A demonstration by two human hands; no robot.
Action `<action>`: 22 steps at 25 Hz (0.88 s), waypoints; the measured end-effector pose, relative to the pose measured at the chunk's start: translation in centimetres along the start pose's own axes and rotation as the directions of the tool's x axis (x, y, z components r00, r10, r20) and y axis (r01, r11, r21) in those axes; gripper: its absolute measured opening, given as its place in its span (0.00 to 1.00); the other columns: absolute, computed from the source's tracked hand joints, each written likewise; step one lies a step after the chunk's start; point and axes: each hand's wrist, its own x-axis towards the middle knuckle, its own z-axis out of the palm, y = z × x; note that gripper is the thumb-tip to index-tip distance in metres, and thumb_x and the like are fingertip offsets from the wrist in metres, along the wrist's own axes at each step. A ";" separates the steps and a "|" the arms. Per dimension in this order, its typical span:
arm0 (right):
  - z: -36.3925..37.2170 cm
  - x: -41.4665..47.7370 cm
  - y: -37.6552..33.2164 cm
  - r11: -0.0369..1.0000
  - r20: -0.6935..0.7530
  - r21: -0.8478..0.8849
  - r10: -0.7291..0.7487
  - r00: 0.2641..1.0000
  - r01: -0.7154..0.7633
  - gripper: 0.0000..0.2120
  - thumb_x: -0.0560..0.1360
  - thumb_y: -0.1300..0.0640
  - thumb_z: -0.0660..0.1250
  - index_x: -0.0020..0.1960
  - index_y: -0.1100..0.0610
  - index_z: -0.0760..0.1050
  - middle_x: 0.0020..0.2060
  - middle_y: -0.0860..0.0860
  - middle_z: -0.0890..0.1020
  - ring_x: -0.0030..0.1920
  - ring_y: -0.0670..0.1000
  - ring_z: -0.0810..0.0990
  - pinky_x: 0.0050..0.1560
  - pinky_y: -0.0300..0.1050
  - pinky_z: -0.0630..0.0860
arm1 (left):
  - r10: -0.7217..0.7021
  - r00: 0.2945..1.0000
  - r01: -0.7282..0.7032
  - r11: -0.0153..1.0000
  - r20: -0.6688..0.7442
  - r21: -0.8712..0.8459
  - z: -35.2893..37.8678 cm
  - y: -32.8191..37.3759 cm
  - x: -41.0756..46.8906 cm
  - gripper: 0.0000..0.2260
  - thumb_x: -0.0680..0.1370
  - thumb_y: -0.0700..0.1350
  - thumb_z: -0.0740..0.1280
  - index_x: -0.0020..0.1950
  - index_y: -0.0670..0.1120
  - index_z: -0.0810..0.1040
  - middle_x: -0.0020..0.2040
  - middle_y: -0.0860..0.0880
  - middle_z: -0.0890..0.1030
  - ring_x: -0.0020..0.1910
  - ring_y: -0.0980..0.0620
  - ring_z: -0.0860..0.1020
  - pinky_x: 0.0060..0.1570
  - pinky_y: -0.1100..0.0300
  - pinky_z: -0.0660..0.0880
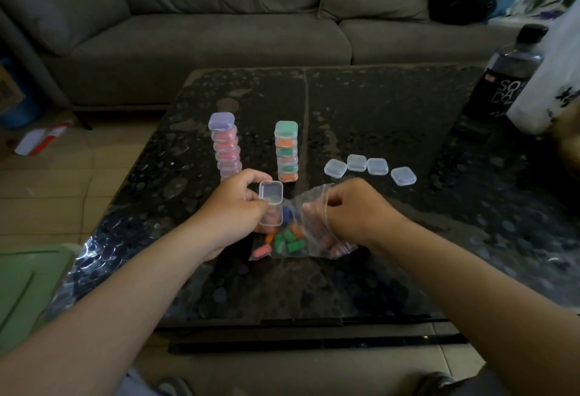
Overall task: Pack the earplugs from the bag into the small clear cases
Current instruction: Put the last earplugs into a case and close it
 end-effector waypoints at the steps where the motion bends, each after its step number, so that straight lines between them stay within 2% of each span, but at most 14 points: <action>1: 0.1 0.1 0.0 1.000 0.023 0.030 0.007 1.000 -0.007 0.09 0.80 0.60 0.68 0.43 0.59 0.84 0.37 0.56 0.86 0.33 0.52 0.87 0.34 0.47 0.83 | 0.000 1.000 0.000 1.000 -0.004 0.011 0.0 0.0 0.0 0.16 0.79 0.34 0.68 0.54 0.57 0.76 0.44 0.45 0.87 0.42 0.50 0.87 0.44 0.55 0.83; 3: 0.4 0.3 0.1 0.999 0.043 0.049 -0.011 0.999 0.009 0.06 0.79 0.60 0.70 0.44 0.58 0.84 0.35 0.56 0.86 0.33 0.53 0.87 0.35 0.49 0.84 | 0.002 1.000 -0.001 1.000 -0.003 0.023 0.0 0.0 0.1 0.16 0.79 0.34 0.69 0.54 0.57 0.75 0.44 0.45 0.87 0.42 0.50 0.87 0.44 0.55 0.83; 6: 0.8 0.8 0.4 0.997 -0.005 -0.022 -0.078 0.997 0.078 0.06 0.77 0.60 0.71 0.49 0.50 0.84 0.40 0.51 0.86 0.37 0.49 0.87 0.35 0.44 0.84 | 0.003 1.000 -0.003 1.000 0.008 0.024 0.1 0.0 0.1 0.17 0.79 0.34 0.69 0.55 0.57 0.75 0.43 0.46 0.87 0.41 0.51 0.87 0.43 0.56 0.82; 11: 1.2 1.7 0.7 0.973 -0.065 -0.143 -0.189 0.980 0.179 0.07 0.78 0.56 0.70 0.53 0.47 0.84 0.45 0.46 0.86 0.45 0.45 0.85 0.42 0.39 0.82 | 0.009 1.000 -0.010 0.999 0.013 0.033 0.1 0.0 0.2 0.16 0.79 0.35 0.69 0.55 0.57 0.75 0.41 0.47 0.87 0.40 0.51 0.87 0.41 0.57 0.82; 17: 1.7 2.5 1.0 0.977 -0.070 -0.140 -0.169 0.983 0.158 0.07 0.78 0.55 0.70 0.55 0.46 0.83 0.46 0.48 0.85 0.45 0.47 0.86 0.45 0.46 0.85 | 0.055 0.998 -0.054 0.995 -0.007 0.084 0.1 -0.3 0.3 0.15 0.80 0.37 0.69 0.57 0.58 0.75 0.40 0.48 0.87 0.42 0.50 0.87 0.52 0.46 0.84; 22: 2.1 2.8 1.0 0.967 -0.088 -0.196 -0.181 0.979 0.162 0.09 0.77 0.52 0.72 0.57 0.48 0.81 0.46 0.47 0.84 0.45 0.47 0.84 0.48 0.49 0.85 | 0.062 0.998 -0.060 0.992 -0.020 0.112 0.4 -0.3 0.2 0.15 0.81 0.37 0.66 0.55 0.59 0.76 0.40 0.48 0.87 0.43 0.50 0.87 0.53 0.43 0.84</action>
